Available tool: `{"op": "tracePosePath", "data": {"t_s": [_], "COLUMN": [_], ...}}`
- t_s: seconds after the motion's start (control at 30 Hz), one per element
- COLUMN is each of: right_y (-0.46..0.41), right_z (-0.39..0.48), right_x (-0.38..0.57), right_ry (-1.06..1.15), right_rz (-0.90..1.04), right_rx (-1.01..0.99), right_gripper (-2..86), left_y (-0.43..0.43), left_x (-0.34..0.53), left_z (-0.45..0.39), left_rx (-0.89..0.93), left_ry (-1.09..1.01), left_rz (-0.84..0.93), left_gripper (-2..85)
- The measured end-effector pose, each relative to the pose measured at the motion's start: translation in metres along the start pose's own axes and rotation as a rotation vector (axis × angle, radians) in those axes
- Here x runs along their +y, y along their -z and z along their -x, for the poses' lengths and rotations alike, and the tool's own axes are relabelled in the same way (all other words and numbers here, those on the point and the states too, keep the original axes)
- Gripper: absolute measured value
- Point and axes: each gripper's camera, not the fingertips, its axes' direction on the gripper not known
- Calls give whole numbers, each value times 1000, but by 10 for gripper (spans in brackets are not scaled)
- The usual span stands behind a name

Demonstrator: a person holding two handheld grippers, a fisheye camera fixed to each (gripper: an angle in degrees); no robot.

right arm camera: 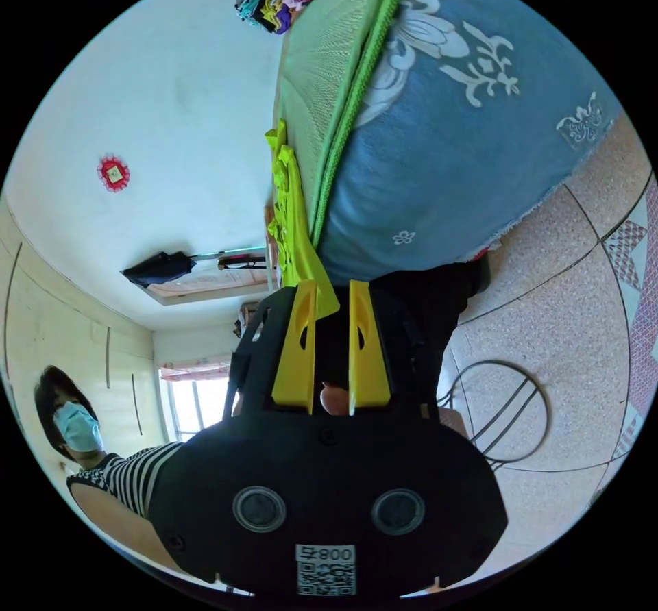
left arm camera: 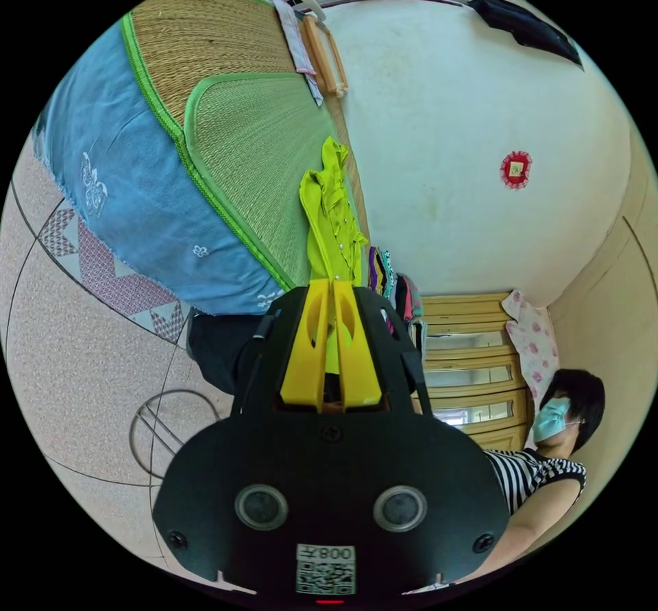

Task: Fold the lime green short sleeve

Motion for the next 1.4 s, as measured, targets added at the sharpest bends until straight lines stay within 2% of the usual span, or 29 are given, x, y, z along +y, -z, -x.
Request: {"op": "tracePosePath", "data": {"t_s": [0.47, 0.73, 0.93, 1.4], "right_y": [0, 5, 21, 121], "right_z": [-56, -71, -69, -5], "right_x": [14, 11, 7, 15], "right_ry": [-2, -8, 24, 207], "right_rz": [-73, -24, 9, 32], "right_rx": [-249, -231, -264, -277], "right_gripper": [99, 85, 27, 5], "left_y": [-25, -31, -31, 0], "left_x": [33, 53, 72, 135], "left_z": [-1, 4, 10, 18], "left_rx": [-39, -46, -33, 111], "left_ry": [20, 26, 25, -39], "left_rz": [0, -2, -5, -48], "left_gripper": [6, 7, 7, 6]}}
